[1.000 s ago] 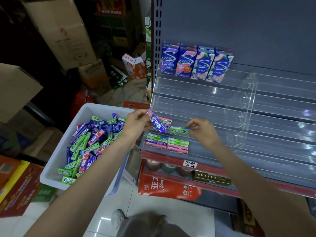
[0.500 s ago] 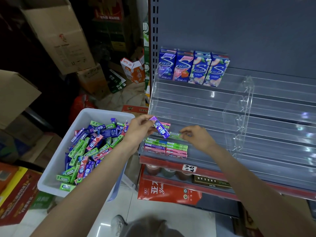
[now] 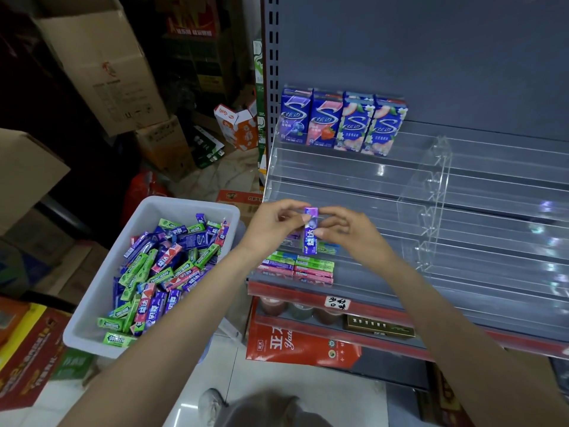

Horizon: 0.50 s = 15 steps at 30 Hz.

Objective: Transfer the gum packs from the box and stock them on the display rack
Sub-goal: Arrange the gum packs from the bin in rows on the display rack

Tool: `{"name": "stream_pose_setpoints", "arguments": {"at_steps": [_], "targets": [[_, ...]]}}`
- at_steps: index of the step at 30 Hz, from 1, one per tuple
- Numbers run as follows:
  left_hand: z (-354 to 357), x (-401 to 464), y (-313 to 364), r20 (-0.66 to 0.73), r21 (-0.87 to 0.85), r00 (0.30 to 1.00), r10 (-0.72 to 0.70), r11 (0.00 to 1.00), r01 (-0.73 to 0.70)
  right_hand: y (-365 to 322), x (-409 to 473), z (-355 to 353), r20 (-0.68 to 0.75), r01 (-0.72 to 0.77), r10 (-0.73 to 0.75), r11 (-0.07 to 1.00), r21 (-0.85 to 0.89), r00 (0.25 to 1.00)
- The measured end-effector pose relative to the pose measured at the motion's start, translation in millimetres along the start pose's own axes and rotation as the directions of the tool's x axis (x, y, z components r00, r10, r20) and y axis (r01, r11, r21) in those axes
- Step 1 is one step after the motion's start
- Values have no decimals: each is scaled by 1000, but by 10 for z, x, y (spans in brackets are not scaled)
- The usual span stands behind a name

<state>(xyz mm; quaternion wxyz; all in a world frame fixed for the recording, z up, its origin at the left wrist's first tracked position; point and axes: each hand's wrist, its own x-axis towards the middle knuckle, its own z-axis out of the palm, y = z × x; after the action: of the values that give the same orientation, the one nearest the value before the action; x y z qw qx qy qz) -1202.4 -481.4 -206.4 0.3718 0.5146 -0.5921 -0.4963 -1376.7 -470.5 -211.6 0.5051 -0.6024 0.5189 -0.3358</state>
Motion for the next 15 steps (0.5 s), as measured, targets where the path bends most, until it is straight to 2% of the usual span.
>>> {"name": "stream_pose_setpoints", "arguments": {"at_steps": [6, 9, 12, 15], "targets": [[161, 93, 48, -57, 11, 998, 7, 1000, -7, -34, -28, -121, -43, 5, 2, 984, 177, 999], [121, 98, -58, 28, 239, 997, 69, 968, -74, 41, -38, -197, -165, -5, 31, 988, 155, 986], [20, 77, -218, 173, 562, 984, 38, 817, -130, 207, -23, -242, -269, -56, 88, 991, 125, 959], [-59, 56, -339, 259, 765, 966, -23, 615, -191, 355, -22, -224, -345, -57, 32, 997, -60, 938]]}}
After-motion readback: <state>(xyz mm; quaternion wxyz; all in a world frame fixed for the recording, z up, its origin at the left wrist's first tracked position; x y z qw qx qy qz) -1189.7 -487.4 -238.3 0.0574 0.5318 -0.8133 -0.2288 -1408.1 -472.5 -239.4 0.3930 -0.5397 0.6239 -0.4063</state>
